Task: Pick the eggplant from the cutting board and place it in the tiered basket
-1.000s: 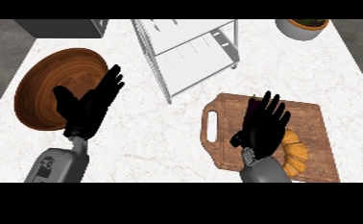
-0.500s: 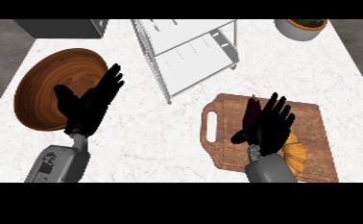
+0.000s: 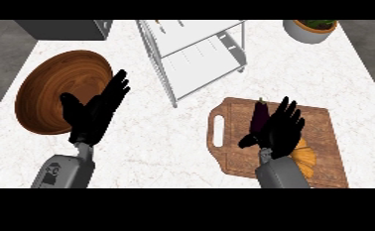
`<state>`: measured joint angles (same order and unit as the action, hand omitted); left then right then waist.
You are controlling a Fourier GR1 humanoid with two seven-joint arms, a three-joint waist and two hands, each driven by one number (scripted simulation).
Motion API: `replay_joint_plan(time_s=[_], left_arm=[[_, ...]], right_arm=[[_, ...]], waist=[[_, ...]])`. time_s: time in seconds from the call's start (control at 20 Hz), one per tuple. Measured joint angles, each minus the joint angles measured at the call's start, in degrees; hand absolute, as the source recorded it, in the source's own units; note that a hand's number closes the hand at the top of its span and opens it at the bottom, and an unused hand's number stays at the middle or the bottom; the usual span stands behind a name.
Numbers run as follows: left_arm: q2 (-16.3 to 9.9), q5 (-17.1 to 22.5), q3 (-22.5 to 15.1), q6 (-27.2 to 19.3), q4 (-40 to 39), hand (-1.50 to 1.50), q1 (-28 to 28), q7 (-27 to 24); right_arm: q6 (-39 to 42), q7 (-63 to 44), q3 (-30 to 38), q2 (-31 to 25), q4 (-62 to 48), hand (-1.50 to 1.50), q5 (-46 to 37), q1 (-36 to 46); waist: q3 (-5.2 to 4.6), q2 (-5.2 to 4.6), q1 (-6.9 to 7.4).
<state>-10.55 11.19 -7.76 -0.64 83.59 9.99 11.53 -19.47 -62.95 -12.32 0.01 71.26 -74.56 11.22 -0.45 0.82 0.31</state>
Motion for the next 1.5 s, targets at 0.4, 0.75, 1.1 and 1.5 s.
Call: replay_joint_plan(time_s=[0.4,0.75,1.1,1.5], left_arm=[[1.2,-0.7,0.7,0.4,0.4,0.0,1.0,1.6],[1.7,-1.4,0.9,0.8,1.2,0.0,0.0,1.5],[1.1,-0.8,2.1,2.1,0.7,0.0,0.5,1.3],[1.3,-1.2,2.2,1.5,0.8,0.0,-0.5,1.1]], right_arm=[[-3.3,4.9,0.9,-0.2,-5.7,1.5,3.0,3.4],[-6.4,5.1,-1.4,-0.8,-7.9,1.5,0.6,4.5],[-1.6,19.4,-4.9,-5.1,-4.1,1.5,8.9,4.6],[17.5,45.2,-3.0,-16.5,7.0,1.5,30.3,5.9]], waist=[[-0.51,0.42,-0.2],[-0.66,0.42,-0.24],[-0.17,-0.13,0.13],[0.33,-0.38,-0.69]])
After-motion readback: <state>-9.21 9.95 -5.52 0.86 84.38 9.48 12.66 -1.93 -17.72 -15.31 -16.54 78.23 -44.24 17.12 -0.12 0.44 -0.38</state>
